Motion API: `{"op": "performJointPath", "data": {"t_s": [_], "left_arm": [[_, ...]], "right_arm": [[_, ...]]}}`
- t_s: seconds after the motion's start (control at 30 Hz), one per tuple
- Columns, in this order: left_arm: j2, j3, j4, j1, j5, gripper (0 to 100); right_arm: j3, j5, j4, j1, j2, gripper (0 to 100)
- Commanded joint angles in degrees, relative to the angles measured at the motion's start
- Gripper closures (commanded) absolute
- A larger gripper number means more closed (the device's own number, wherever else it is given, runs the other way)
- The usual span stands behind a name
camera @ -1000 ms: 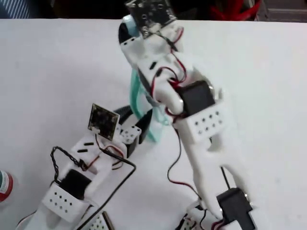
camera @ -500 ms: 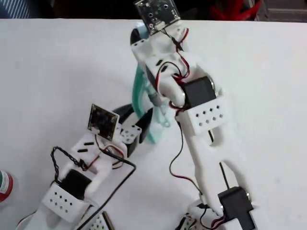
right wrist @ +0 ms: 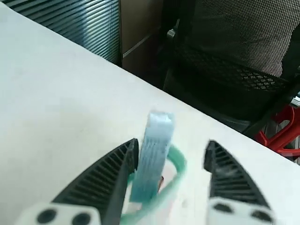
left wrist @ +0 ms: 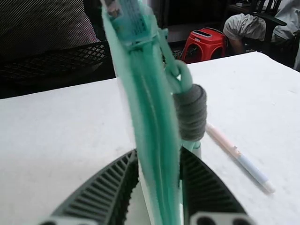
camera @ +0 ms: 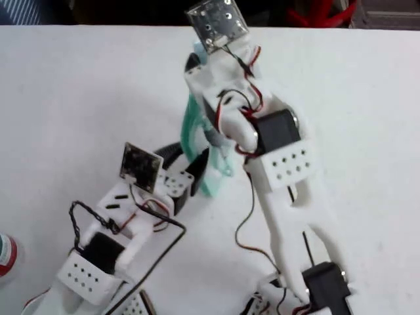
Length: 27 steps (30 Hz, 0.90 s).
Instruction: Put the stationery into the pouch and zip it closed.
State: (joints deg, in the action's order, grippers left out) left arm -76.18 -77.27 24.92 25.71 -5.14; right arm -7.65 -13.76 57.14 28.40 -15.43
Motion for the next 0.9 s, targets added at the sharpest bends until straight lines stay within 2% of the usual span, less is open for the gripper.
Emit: {"op": "performJointPath", "data": {"t_s": [0.0,0.23,0.47,0.57,0.73,0.87], "left_arm": [[-0.57,0.35,-1.85,0.40,0.00,85],[-0.57,0.35,-1.67,0.40,0.00,85],[-0.57,0.26,-1.49,0.40,0.00,85],[-0.57,0.26,-1.49,0.40,0.00,85],[-0.57,0.26,-1.67,0.40,0.00,85],[-0.57,0.26,-1.67,0.40,0.00,85]], "right_arm": [[-0.53,0.00,2.33,0.75,-4.00,71.7],[-0.44,0.35,2.68,0.22,-9.36,79.9],[-4.04,0.53,-5.93,0.66,-0.31,79.7],[-13.27,3.52,-2.51,0.31,7.69,79.6],[-32.79,8.97,9.80,-0.75,20.70,79.6],[-45.10,9.41,13.14,-1.19,29.14,79.6]]}}
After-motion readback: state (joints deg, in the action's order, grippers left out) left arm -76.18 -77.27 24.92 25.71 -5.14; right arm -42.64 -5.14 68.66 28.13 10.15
